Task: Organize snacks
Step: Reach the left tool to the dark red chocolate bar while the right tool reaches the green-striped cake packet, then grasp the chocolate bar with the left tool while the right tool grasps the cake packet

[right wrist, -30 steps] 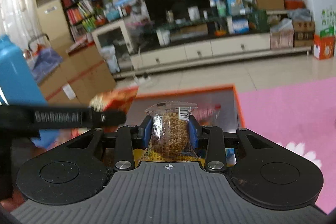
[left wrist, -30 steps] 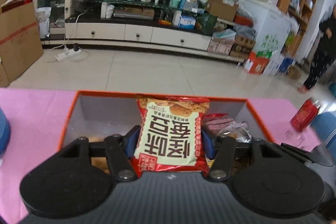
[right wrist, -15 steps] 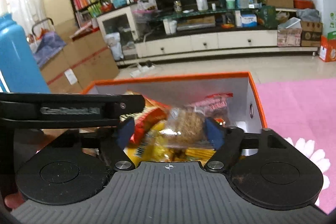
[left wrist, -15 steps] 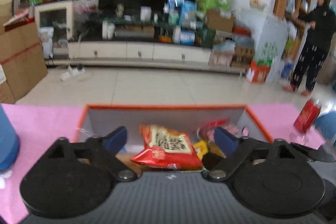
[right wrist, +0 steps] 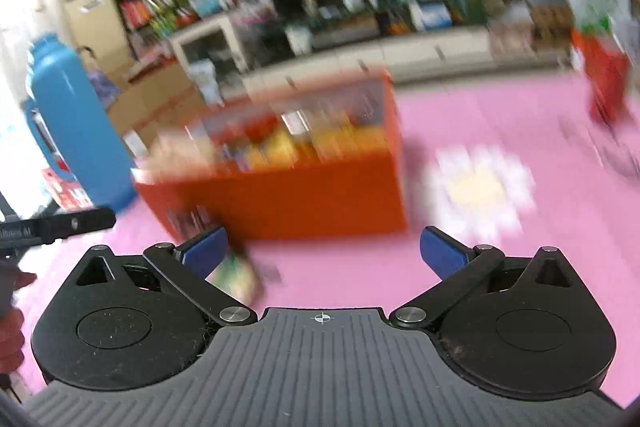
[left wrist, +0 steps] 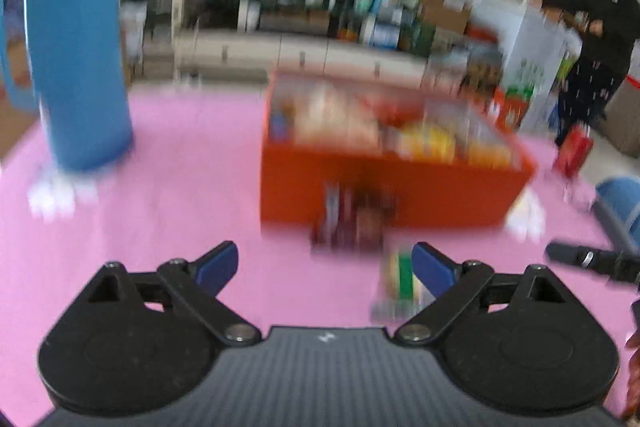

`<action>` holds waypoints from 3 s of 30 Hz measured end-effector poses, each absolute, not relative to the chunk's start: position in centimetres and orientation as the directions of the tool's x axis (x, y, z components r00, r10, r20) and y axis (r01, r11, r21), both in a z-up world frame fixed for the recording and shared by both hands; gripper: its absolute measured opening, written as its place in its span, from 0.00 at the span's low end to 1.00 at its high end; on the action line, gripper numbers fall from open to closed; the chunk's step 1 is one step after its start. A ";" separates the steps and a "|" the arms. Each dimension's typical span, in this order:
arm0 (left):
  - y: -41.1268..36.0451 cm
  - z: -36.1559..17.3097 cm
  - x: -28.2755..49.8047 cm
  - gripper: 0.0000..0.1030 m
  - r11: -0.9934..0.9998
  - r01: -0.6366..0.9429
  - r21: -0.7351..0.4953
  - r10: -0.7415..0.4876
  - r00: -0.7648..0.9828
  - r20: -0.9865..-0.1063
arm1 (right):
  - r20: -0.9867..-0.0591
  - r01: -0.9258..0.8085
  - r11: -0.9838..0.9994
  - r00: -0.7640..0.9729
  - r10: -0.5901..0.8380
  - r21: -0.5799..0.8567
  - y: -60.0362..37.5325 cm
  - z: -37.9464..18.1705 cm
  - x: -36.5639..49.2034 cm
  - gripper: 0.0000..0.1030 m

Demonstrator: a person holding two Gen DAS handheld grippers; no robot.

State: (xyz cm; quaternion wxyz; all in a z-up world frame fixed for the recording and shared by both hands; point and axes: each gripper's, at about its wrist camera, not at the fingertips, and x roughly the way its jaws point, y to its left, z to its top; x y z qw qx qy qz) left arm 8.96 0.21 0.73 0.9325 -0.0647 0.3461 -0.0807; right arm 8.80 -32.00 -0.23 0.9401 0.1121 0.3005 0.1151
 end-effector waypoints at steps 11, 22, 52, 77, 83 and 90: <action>-7.8 -3.1 15.9 0.75 0.983 0.155 -0.098 -0.177 0.669 -0.722 | -0.568 -0.037 0.913 0.772 0.285 0.407 -37.8 -2.1 8.6 0.91; -14.2 -3.7 10.3 0.54 0.964 0.226 -0.144 -0.255 0.616 -0.745 | -0.535 0.010 0.809 0.755 0.380 0.588 -41.7 -2.8 8.6 0.91; -3.3 3.0 18.9 0.88 0.891 0.270 -0.365 -0.447 0.660 -0.603 | -0.553 -0.012 0.814 0.728 0.405 0.581 -39.5 -3.1 9.4 0.91; -4.9 -2.5 16.2 0.87 0.984 0.158 -0.081 -0.166 0.658 -0.734 | -0.703 -0.206 0.932 0.613 0.362 0.300 -30.7 -5.0 10.4 0.91; -4.2 -3.5 15.7 0.56 0.983 0.177 -0.046 -0.150 0.633 -0.759 | -0.708 -0.150 0.931 0.611 0.353 0.334 -31.8 -5.4 11.3 0.91; -2.2 -3.5 9.8 0.57 0.983 0.181 -0.023 -0.132 0.620 -0.773 | -0.717 -0.152 0.935 0.606 0.345 0.321 -32.0 -5.3 10.9 0.91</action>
